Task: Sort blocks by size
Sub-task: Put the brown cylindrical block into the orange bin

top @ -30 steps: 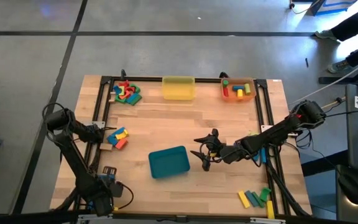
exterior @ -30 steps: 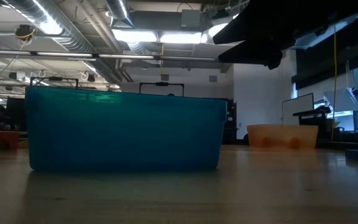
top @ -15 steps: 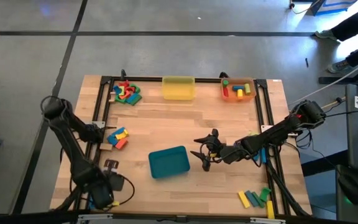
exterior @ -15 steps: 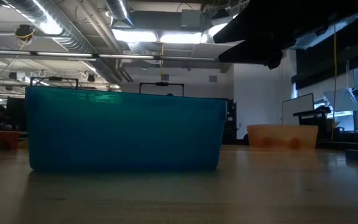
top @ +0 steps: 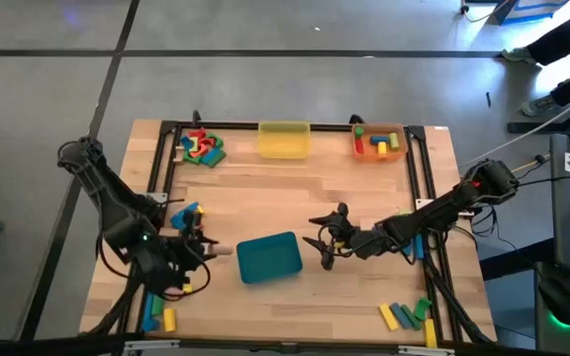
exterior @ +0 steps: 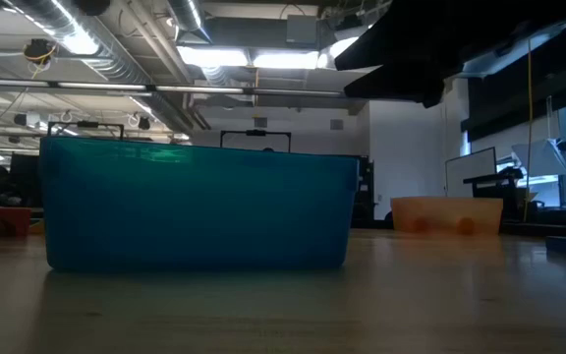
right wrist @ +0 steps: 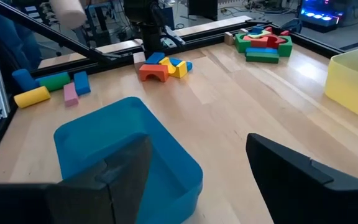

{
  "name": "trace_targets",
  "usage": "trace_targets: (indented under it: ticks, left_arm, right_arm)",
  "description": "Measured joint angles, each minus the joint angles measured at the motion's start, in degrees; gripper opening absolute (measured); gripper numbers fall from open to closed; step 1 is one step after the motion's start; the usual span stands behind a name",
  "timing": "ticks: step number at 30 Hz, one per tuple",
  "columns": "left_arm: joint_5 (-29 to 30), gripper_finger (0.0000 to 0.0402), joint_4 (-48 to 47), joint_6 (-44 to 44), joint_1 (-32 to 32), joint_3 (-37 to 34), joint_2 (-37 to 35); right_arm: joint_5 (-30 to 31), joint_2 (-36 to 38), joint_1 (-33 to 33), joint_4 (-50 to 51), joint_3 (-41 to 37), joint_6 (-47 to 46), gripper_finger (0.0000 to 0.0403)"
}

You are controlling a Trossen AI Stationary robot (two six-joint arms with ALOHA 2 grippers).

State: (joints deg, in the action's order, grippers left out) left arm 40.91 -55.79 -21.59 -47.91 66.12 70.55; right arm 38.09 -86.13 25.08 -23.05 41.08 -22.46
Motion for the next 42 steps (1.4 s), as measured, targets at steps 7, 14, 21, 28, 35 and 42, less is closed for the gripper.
trace_targets:
  ticks: [7, 14, 21, 28, 35, 42]
  left_arm:
    - [-1.0, 0.0117, 14.9, 10.5, 8.3, -8.8, -6.4]
    - [-6.3, 0.0117, 33.1, 17.7, 17.3, -20.2, -12.5]
    - [-8.4, 0.0117, 51.2, 21.2, 25.8, -28.4, -14.1]
    - [-18.9, 0.0117, 68.1, 24.8, 30.8, -32.1, -10.1]
    - [-19.7, 0.0117, 78.5, 29.8, 33.3, -32.2, -3.8]
    - [-25.4, 0.0117, 86.7, 31.2, 36.1, -32.2, 0.4]
  right_arm:
    - [2.3, 0.0, 0.0, -0.1, 0.0, 1.8, 0.0266]
    - [3.3, 0.0, 0.0, -0.2, 0.0, 2.5, 0.0266]
    - [3.1, -2.4, -0.3, -10.2, 0.0, 13.5, 0.0266]
    - [-4.7, -7.9, -6.5, -24.3, 0.0, 23.5, 0.0266]
    - [-16.8, -10.2, -11.7, -32.6, 0.8, 25.8, 0.0266]
    - [-20.9, -10.2, -12.7, -32.5, 3.7, 29.7, 0.0266]
